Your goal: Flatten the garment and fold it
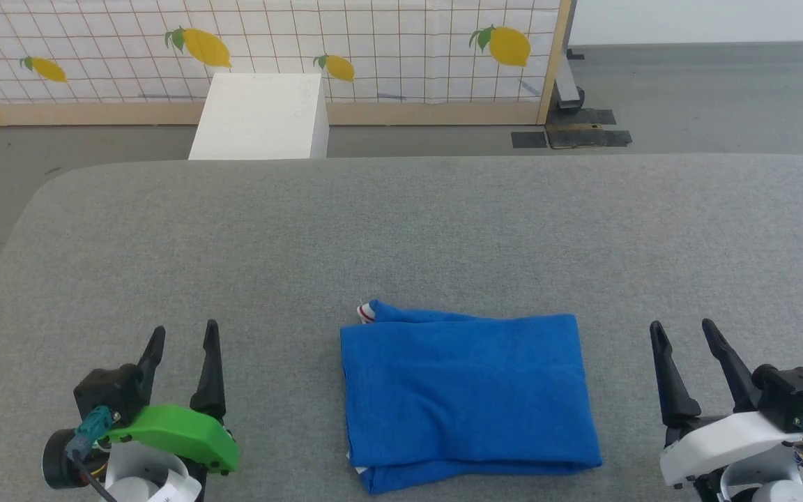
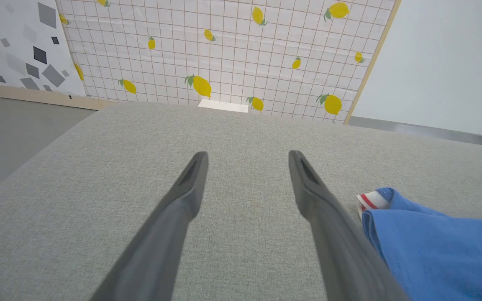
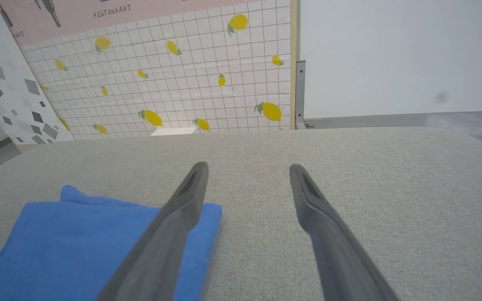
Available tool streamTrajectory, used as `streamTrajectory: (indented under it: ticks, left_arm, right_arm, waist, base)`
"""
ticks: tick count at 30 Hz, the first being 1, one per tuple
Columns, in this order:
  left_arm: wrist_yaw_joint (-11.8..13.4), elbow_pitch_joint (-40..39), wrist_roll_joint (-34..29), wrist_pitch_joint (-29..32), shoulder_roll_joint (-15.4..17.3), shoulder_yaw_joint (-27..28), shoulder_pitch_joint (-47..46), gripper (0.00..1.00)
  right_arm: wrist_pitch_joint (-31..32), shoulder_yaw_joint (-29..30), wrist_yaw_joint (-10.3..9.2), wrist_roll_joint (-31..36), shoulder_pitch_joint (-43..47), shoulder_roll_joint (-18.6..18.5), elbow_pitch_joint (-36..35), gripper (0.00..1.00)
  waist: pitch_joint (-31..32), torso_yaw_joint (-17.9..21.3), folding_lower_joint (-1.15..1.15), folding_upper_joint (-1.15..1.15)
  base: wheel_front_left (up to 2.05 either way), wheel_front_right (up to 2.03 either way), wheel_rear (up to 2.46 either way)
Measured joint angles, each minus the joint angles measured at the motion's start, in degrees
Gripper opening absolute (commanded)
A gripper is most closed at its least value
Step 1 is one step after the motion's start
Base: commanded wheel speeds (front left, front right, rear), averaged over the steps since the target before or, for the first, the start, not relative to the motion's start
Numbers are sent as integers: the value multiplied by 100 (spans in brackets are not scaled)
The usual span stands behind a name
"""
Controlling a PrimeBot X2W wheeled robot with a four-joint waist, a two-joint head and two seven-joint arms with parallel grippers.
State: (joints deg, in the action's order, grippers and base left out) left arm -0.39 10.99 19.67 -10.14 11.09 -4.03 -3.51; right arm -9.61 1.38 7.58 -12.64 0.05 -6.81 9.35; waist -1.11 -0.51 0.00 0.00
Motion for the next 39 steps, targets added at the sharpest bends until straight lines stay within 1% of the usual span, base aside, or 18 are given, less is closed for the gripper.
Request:
streamTrajectory:
  ticks: [10,13,15,16,19,23,25,29,32,34,39]
  left_arm:
    - [4,-40,7,45,25,-64,24,100]
    - [3,-51,5,44,58,-110,24,100]
    - [3,-53,5,42,74,-125,29,100]
    - [3,-55,5,41,78,-131,30,100]
    - [2,-77,5,38,90,-163,37,100]
    - [2,-140,5,-5,96,-205,57,100]
    - [2,-183,5,-11,93,-218,58,100]
    - [2,-258,8,-13,89,-245,57,100]
    - [3,-324,8,-37,88,-266,47,100]
    - [3,-367,7,-65,87,-280,27,100]
    - [3,-437,4,-133,67,-343,-83,100]
  right_arm:
    - [19,23,0,0,0,-2,1,100]
    - [162,27,0,-12,-12,-20,-11,100]
    - [470,3,0,-87,-64,-79,-14,100]
    - [642,-18,0,-135,-109,-120,-21,100]
    - [1417,-113,0,-331,-357,-280,-89,100]
    - [2913,-321,0,-634,-783,-471,-210,100]
    - [3741,-506,0,-725,-983,-561,-266,100]
    - [5107,-893,0,-811,-1308,-655,-338,100]
    - [5802,-1157,0,-817,-1479,-682,-345,100]
    - [6092,-1277,0,-798,-1571,-697,-296,100]
    - [6496,-1463,0,-509,-1727,-751,-55,100]
  waist:
    - [-18,-12,0,0]
    - [-2,-10,0,0]
    - [15,0,0,0]
    - [19,3,0,0]
    - [10,16,0,0]
    - [-57,11,0,0]
    - [-105,-1,0,0]
    - [-220,-49,0,0]
    - [-335,-106,0,0]
    - [-421,-148,0,0]
    - [-659,-284,0,0]
  base:
    - [0,0,0]
    - [0,0,0]
    - [0,0,0]
    - [0,0,0]
    - [0,0,0]
    - [0,0,0]
    - [0,0,0]
    - [0,0,0]
    - [0,0,0]
    - [0,0,0]
    - [0,0,0]
